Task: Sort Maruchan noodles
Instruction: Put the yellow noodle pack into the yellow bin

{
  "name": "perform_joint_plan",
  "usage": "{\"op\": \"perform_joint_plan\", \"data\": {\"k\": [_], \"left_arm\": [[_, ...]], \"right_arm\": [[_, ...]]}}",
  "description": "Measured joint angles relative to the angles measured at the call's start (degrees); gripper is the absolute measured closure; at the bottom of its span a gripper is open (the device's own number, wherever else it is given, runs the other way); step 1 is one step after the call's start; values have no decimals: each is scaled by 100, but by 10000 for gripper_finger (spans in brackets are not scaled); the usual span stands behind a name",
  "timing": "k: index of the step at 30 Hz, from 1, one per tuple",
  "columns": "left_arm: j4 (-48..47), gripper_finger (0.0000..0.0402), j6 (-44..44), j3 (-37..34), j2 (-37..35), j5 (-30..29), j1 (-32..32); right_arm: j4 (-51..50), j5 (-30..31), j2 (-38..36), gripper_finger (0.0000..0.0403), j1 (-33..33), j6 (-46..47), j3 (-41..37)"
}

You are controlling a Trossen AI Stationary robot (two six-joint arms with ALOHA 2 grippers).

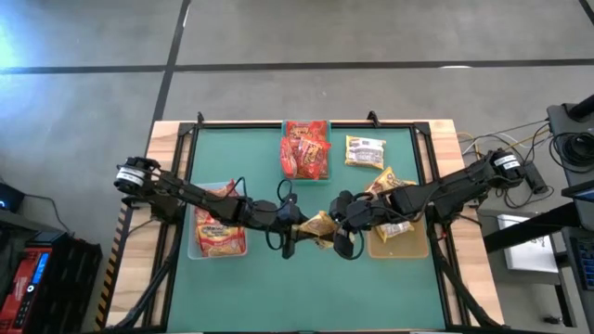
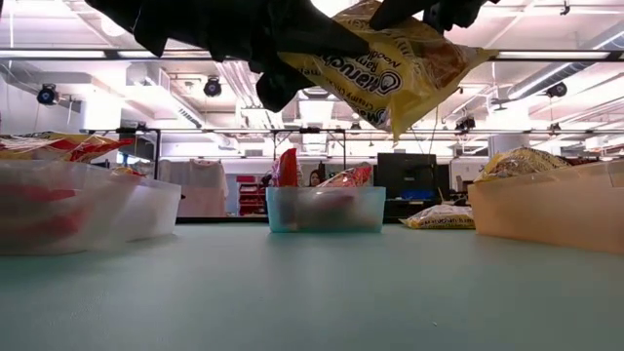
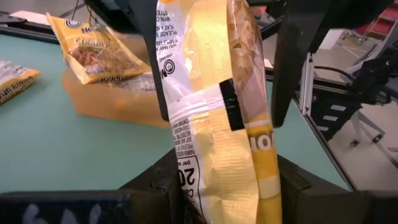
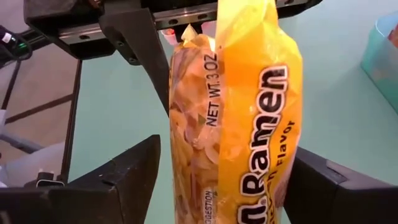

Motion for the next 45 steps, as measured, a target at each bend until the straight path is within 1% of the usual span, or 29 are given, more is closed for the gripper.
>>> {"op": "perform_joint_plan", "data": {"k": [10,18,21,25,35,38,40,45], "left_arm": [[1,273,24,8,0,-29,4],[1,273,93,8,0,-27,4],[7,273,152,8,0,12,2],[5,262,151,8,0,-6,5],[-37,209,297,8,-145,-68,33],[-316,199,302,12,-222,-45,33],[-693,194,387,12,-296,-36,33],[-1332,192,450,12,-538,-38,33]], "right_arm": [[-3,2,0,193,0,0,-2],[-3,-1,0,252,0,-4,-4],[3,-12,0,266,1,-24,-4],[-1,-7,0,268,0,-15,-4],[-194,4,0,272,0,88,-7],[-228,4,0,273,-1,135,-7],[-342,4,-1,274,-4,209,-7],[-1047,5,-28,274,-75,298,3]]}}
